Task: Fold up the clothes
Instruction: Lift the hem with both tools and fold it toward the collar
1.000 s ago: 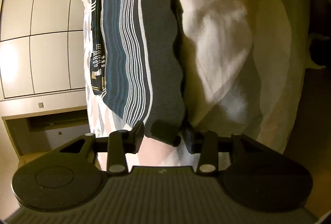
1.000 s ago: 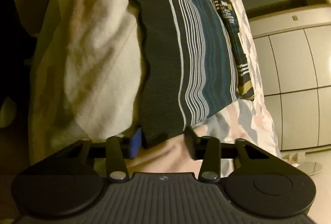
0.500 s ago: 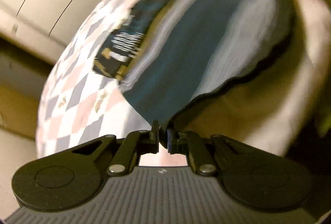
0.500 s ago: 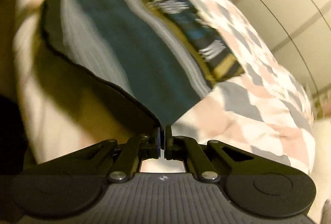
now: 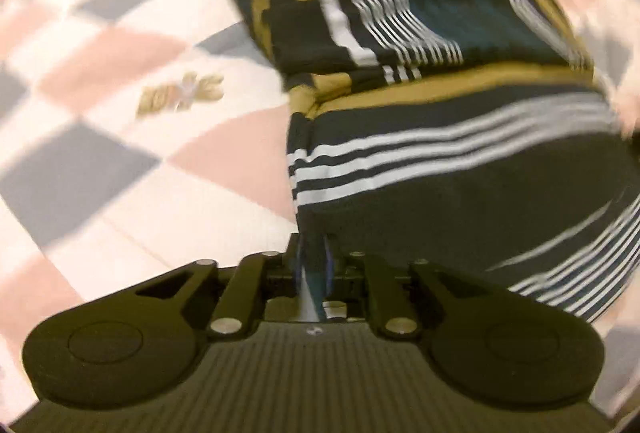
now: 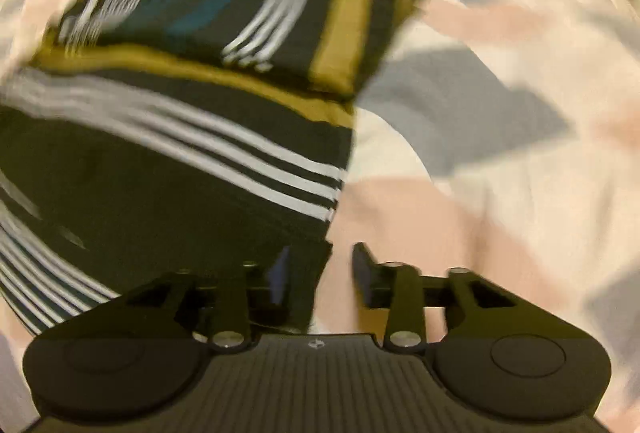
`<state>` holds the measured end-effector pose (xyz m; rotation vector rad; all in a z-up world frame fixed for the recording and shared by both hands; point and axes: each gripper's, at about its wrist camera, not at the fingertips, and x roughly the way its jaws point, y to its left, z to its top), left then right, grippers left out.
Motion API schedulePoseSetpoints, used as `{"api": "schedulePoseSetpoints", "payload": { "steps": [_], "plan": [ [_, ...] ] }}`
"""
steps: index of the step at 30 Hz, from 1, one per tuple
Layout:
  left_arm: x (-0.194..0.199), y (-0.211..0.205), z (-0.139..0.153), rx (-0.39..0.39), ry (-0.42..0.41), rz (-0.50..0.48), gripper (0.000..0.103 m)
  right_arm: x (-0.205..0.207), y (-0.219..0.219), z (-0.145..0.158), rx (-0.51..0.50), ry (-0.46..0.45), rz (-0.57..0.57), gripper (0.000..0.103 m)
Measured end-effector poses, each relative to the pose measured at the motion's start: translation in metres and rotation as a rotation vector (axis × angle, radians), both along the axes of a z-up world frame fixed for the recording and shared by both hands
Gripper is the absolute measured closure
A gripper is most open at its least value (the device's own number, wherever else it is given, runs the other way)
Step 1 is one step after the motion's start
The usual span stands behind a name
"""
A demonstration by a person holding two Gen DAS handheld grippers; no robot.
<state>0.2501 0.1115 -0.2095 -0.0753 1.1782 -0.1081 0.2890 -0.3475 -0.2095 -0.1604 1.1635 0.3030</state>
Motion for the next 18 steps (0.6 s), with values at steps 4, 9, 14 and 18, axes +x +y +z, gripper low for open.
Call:
{"api": "schedulePoseSetpoints", "payload": {
  "steps": [4,9,14,18],
  "plan": [
    [-0.016,0.021,0.013,-0.164,0.010,0.133,0.083,-0.021,-0.041,0.007,0.245,0.044,-0.216,0.057],
    [-0.018,0.016,0.005,-0.192,0.029,0.175,0.075,-0.011,-0.044,-0.004,0.281,0.063,-0.236,0.057],
    [-0.015,-0.001,-0.001,-0.102,-0.004,0.136,0.082,0.006,-0.032,-0.018,0.272,0.080,-0.196,0.092],
    [-0.025,-0.014,0.010,-0.015,-0.073,0.110,0.096,-0.002,-0.023,-0.003,0.228,0.002,-0.140,0.093]
  ]
}}
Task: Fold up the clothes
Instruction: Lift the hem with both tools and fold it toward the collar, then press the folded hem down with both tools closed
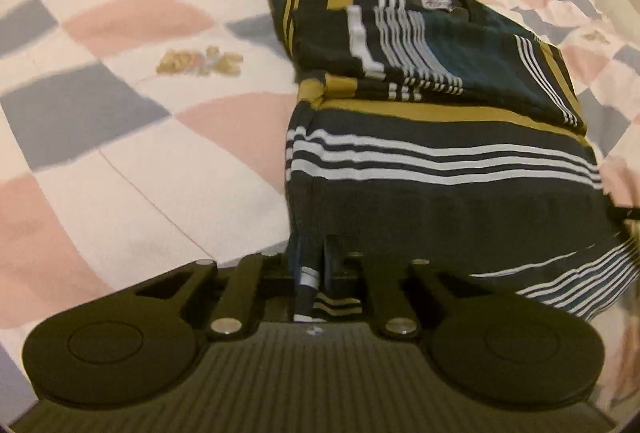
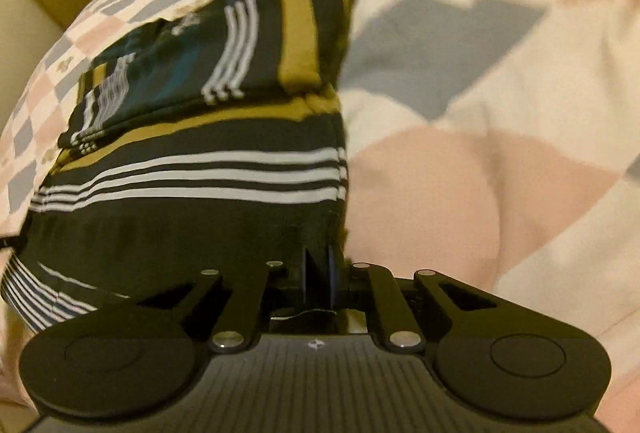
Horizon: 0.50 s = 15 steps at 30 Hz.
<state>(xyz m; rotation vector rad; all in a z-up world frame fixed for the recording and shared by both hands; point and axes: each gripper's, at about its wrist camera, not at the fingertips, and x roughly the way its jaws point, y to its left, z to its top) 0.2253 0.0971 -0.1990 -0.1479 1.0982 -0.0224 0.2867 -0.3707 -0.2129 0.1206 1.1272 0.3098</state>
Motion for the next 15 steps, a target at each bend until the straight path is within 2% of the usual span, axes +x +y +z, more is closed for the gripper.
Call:
{"api": "schedulePoseSetpoints", "payload": {
  "steps": [2,6,8,11,15],
  "plan": [
    [-0.006,-0.005,0.009,0.025,-0.040,0.000,0.096,-0.007,0.002,0.014,-0.009,-0.054,0.007,0.098],
    [-0.010,-0.011,0.021,0.040,-0.101,0.002,0.096,-0.010,0.000,0.038,0.027,-0.141,0.003,0.099],
    [-0.007,-0.013,0.016,0.056,-0.077,-0.003,0.094,-0.004,-0.001,0.031,0.042,-0.115,0.012,0.098],
    [-0.006,-0.013,0.004,0.048,-0.026,0.004,0.083,0.005,-0.005,0.010,0.079,-0.035,-0.013,0.096],
    [-0.016,-0.017,0.005,0.074,-0.021,0.003,0.083,0.005,-0.008,0.001,0.116,-0.006,-0.046,0.094]
  ]
}}
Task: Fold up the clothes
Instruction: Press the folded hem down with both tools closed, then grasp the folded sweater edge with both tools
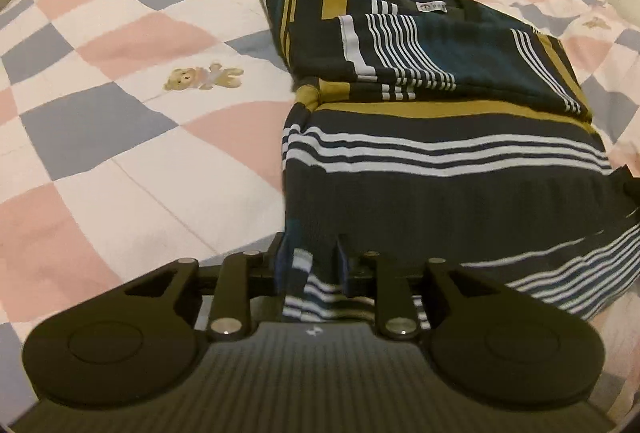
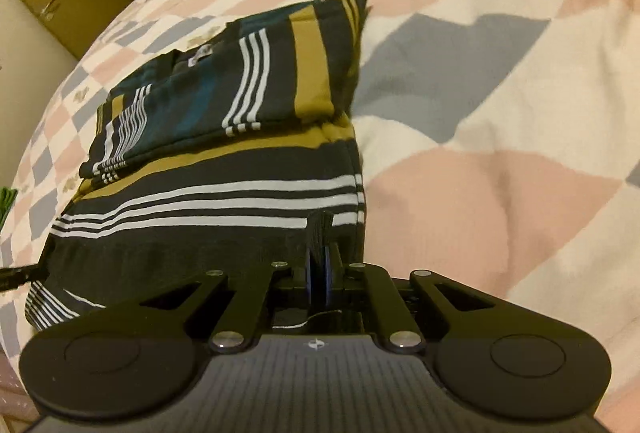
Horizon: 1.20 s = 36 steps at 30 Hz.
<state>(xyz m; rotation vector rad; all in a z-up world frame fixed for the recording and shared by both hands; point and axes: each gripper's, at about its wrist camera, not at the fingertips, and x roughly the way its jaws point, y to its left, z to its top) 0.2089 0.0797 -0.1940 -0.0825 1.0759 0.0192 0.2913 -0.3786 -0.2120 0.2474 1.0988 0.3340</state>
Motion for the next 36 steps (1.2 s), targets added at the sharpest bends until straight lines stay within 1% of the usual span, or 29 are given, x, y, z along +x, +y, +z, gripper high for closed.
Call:
{"api": "schedulePoseSetpoints", "payload": {
  "steps": [1,2,6,7,8,9,11,13,15,17,18,21,22,24,26,27,29,31,33,34,36],
  "plan": [
    [-0.002,-0.001,0.002,0.001,-0.002,0.001,0.083,-0.001,0.000,0.000,0.003,0.000,0.001,0.091],
    [-0.004,-0.001,0.003,0.001,-0.006,0.001,0.083,-0.001,0.001,0.000,0.005,0.001,0.002,0.087],
    [0.001,-0.012,0.000,0.070,-0.013,-0.059,0.084,0.000,0.003,-0.001,-0.003,0.004,0.009,0.086],
    [0.003,-0.014,-0.001,0.091,-0.013,-0.079,0.087,0.001,0.004,-0.001,-0.009,0.002,0.012,0.088],
    [0.004,-0.017,-0.002,0.111,-0.014,-0.099,0.099,0.000,0.005,-0.001,-0.020,-0.007,0.021,0.093],
    [0.005,-0.019,-0.004,0.131,-0.014,-0.118,0.098,-0.001,0.006,0.001,-0.035,-0.021,0.034,0.096],
    [0.005,-0.023,-0.003,0.158,-0.028,-0.143,0.099,-0.006,0.008,0.010,-0.048,-0.073,0.052,0.097],
    [-0.004,-0.020,0.008,0.143,-0.084,-0.121,0.099,-0.010,0.007,0.022,-0.040,-0.136,0.044,0.097],
    [-0.011,-0.012,0.019,0.103,-0.139,-0.049,0.099,-0.012,0.004,0.032,-0.025,-0.194,0.027,0.098],
    [-0.014,-0.005,0.022,0.081,-0.167,0.017,0.099,-0.008,0.004,0.034,-0.025,-0.218,0.016,0.098],
    [-0.012,-0.005,0.019,0.080,-0.172,0.033,0.099,-0.005,0.005,0.033,-0.032,-0.222,0.012,0.098],
    [-0.003,-0.005,0.005,0.077,-0.171,0.069,0.099,0.006,0.010,0.016,-0.076,-0.190,0.007,0.098],
    [0.002,-0.005,-0.001,0.077,-0.164,0.079,0.099,0.009,0.011,0.008,-0.094,-0.165,0.007,0.098],
    [0.010,-0.007,-0.017,0.099,-0.121,0.083,0.096,0.014,0.015,-0.013,-0.132,-0.091,0.009,0.098],
    [0.012,-0.008,-0.022,0.122,-0.101,0.085,0.094,0.016,0.017,-0.024,-0.149,-0.054,0.009,0.096],
    [0.013,-0.009,-0.023,0.133,-0.095,0.087,0.093,0.016,0.018,-0.023,-0.154,-0.049,0.007,0.087],
    [0.010,-0.010,-0.014,0.148,-0.124,0.102,0.093,0.013,0.017,-0.011,-0.166,-0.073,-0.018,0.077],
    [0.003,-0.008,0.003,0.158,-0.177,0.134,0.093,0.004,0.015,0.005,-0.155,-0.120,-0.028,0.077],
    [-0.003,-0.009,0.017,0.152,-0.211,0.132,0.095,-0.010,0.017,0.020,-0.141,-0.165,-0.001,0.077],
    [-0.007,-0.015,0.022,0.148,-0.217,0.091,0.096,-0.017,0.019,0.026,-0.134,-0.187,0.018,0.077],
    [-0.017,-0.032,0.028,0.139,-0.223,-0.024,0.096,-0.031,0.022,0.036,-0.122,-0.223,0.059,0.077]
  ]
}}
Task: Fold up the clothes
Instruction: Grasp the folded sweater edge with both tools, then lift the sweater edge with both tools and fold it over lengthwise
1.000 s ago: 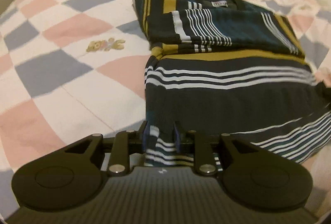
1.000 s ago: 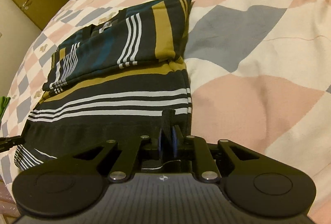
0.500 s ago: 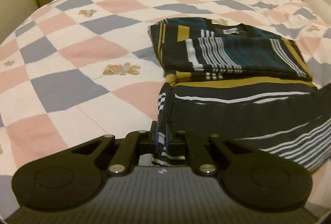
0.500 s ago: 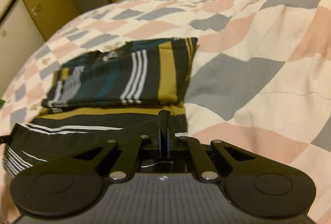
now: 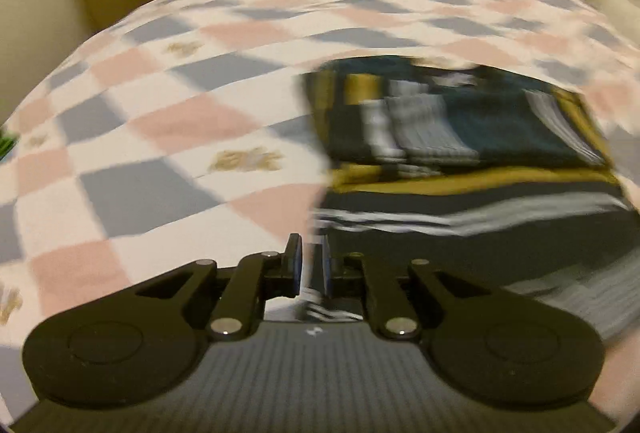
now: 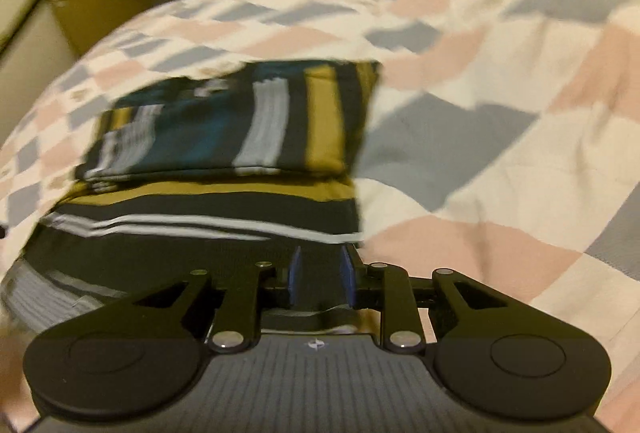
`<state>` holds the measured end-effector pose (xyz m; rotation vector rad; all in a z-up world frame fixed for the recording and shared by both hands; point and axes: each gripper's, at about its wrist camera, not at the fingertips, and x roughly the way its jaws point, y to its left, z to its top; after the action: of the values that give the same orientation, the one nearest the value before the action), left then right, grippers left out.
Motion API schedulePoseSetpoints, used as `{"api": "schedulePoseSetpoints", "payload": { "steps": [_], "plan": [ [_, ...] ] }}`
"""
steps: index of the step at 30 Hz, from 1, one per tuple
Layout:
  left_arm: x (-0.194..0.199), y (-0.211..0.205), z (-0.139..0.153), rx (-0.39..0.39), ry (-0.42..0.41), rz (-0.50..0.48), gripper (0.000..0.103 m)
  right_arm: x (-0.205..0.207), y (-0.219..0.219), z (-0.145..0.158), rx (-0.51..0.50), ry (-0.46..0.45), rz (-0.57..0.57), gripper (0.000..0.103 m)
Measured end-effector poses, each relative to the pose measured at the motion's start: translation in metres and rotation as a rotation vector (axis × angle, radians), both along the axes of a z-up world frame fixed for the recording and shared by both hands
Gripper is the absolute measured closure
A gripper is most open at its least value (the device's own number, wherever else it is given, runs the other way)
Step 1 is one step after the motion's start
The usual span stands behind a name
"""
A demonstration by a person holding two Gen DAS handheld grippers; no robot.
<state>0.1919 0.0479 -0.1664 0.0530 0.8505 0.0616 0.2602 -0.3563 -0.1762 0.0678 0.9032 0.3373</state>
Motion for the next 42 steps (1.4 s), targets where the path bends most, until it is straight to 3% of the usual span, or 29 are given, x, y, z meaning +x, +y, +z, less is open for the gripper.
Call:
{"api": "schedulePoseSetpoints", "payload": {
  "steps": [3,5,7,11,13,16,17,20,25,28,32,34,36,38,40,42],
  "plan": [
    [-0.015,-0.024,-0.017,0.053,0.070,-0.147,0.095,-0.016,0.008,-0.017,-0.037,0.033,0.058,0.078],
    [-0.017,-0.024,-0.046,0.083,0.154,-0.142,0.095,-0.022,0.013,-0.040,-0.092,0.091,0.079,0.081],
    [-0.014,-0.019,-0.066,0.102,0.179,-0.135,0.095,-0.020,0.011,-0.060,-0.104,0.129,0.093,0.085],
    [-0.006,-0.018,-0.058,0.154,0.162,-0.190,0.095,-0.006,0.012,-0.046,-0.143,0.102,0.160,0.085],
    [-0.011,-0.012,-0.047,0.188,0.163,-0.205,0.095,-0.009,0.009,-0.030,-0.169,0.073,0.188,0.077],
    [-0.034,-0.019,-0.036,0.324,0.165,-0.314,0.094,-0.027,0.003,-0.010,-0.209,0.037,0.248,0.068],
    [-0.044,-0.025,-0.034,0.378,0.165,-0.375,0.091,-0.035,0.003,-0.006,-0.231,0.029,0.282,0.065],
    [-0.072,-0.044,-0.039,0.529,0.152,-0.548,0.073,-0.066,0.014,-0.006,-0.334,-0.020,0.410,0.042],
    [-0.095,-0.060,-0.076,0.757,0.122,-0.703,0.071,-0.102,0.038,-0.032,-0.586,-0.115,0.614,0.040],
    [-0.100,-0.063,-0.097,0.882,0.095,-0.789,0.060,-0.112,0.047,-0.052,-0.727,-0.189,0.703,0.039],
    [-0.099,-0.057,-0.113,0.941,0.082,-0.842,0.060,-0.120,0.052,-0.071,-0.870,-0.302,0.788,0.039],
    [-0.097,-0.055,-0.118,0.955,0.072,-0.853,0.060,-0.121,0.052,-0.082,-0.935,-0.343,0.820,0.044],
    [-0.097,-0.054,-0.123,0.970,0.059,-0.871,0.060,-0.122,0.051,-0.092,-0.980,-0.391,0.857,0.054],
    [-0.099,-0.053,-0.128,0.991,0.043,-0.891,0.061,-0.124,0.050,-0.100,-1.013,-0.445,0.907,0.056],
    [-0.100,-0.051,-0.128,0.988,0.038,-0.903,0.070,-0.121,0.048,-0.105,-1.008,-0.445,0.954,0.060],
    [-0.101,-0.049,-0.125,0.970,0.041,-0.917,0.084,-0.111,0.045,-0.097,-0.943,-0.385,0.974,0.077]
  ]
}}
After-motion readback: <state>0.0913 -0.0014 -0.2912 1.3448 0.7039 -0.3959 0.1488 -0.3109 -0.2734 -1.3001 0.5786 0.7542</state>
